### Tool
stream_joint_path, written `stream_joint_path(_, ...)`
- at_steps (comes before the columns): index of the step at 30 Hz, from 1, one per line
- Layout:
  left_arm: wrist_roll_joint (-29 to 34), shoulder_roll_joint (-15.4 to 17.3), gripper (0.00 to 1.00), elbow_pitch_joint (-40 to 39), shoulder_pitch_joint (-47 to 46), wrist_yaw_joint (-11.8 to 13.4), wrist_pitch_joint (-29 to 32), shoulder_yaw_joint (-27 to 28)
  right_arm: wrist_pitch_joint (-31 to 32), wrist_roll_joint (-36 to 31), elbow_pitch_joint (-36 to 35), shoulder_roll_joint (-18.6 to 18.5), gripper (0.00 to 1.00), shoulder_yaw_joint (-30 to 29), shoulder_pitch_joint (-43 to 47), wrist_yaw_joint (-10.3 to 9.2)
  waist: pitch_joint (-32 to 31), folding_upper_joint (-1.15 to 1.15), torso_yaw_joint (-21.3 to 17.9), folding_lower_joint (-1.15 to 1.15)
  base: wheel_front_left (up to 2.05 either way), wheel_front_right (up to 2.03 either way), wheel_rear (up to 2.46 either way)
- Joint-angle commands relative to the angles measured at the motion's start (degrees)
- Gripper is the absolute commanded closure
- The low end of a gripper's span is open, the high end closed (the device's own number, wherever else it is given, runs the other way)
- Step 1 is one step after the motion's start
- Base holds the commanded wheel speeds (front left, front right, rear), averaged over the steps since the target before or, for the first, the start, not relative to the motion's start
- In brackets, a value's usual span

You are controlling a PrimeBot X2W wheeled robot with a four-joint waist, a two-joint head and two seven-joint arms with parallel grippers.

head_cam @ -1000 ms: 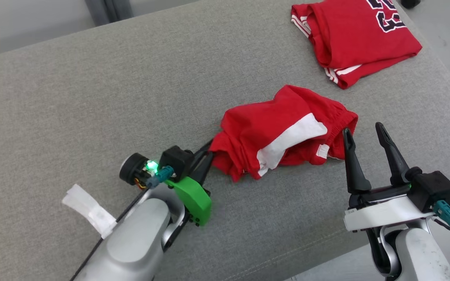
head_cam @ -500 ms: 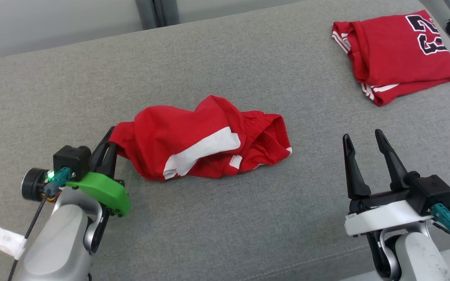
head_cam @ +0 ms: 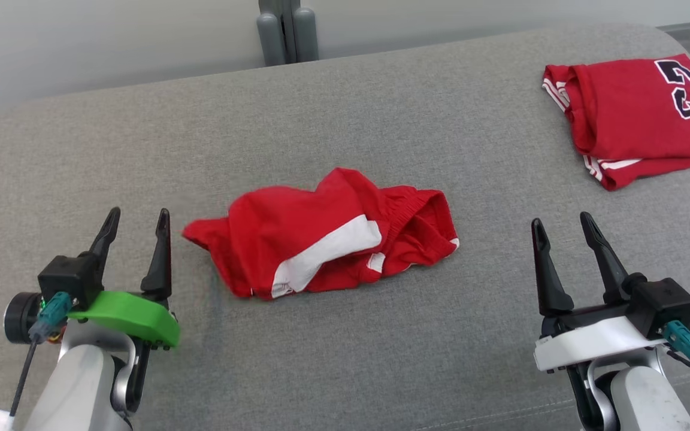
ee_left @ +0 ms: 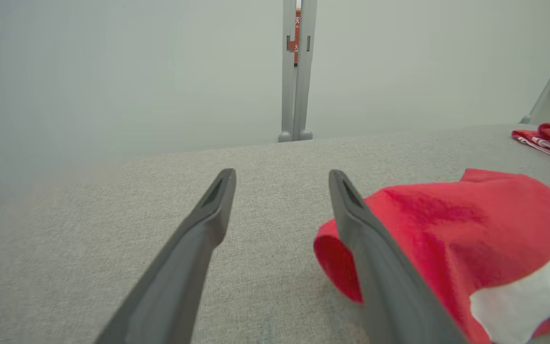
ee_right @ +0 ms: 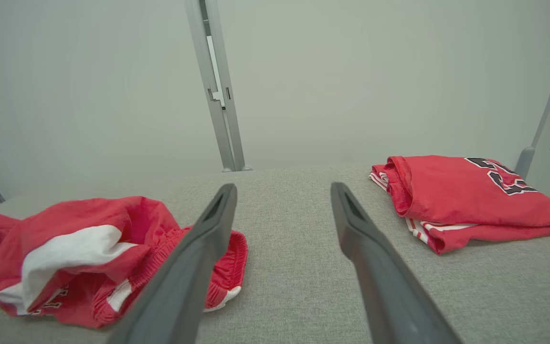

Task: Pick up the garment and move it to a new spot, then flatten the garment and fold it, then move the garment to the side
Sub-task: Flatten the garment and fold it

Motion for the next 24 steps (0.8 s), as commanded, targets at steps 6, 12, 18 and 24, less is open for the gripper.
stream_joint_path(6, 2.6, -1.2, 0.00, -7.2, 6.6, 0.9, -0.2, 5.3, 0.0, 0.3, 0.1, -0.3, 0.00, -0.5, 1.9, -0.10, -2.8, 0.00, 3.4, 0.00, 0.00, 0.00, 0.00)
stream_joint_path(12, 4.6, -2.7, 0.00, -13.8, 11.4, 1.9, -0.1, 10.7, 0.0, 0.3, 0.2, -0.5, 0.00, -0.5, 2.7, -0.10, -3.8, 0.00, 4.5, 0.00, 0.00, 0.00, 0.00)
stream_joint_path(18, 7.1, -4.1, 0.00, -18.2, 16.2, 1.0, -0.1, 13.8, 0.0, 0.6, 0.5, -0.8, 0.00, 0.2, 3.5, -0.10, -3.9, 0.00, 5.1, 0.00, 0.00, 0.00, 0.00)
stream_joint_path(24, 7.9, -5.9, 0.00, -18.4, 17.1, -0.1, -0.1, 15.5, 0.0, 1.0, 2.8, -1.4, 0.00, 2.5, 2.3, -0.10, -3.3, 0.00, 5.8, 0.00, 0.00, 0.00, 0.00)
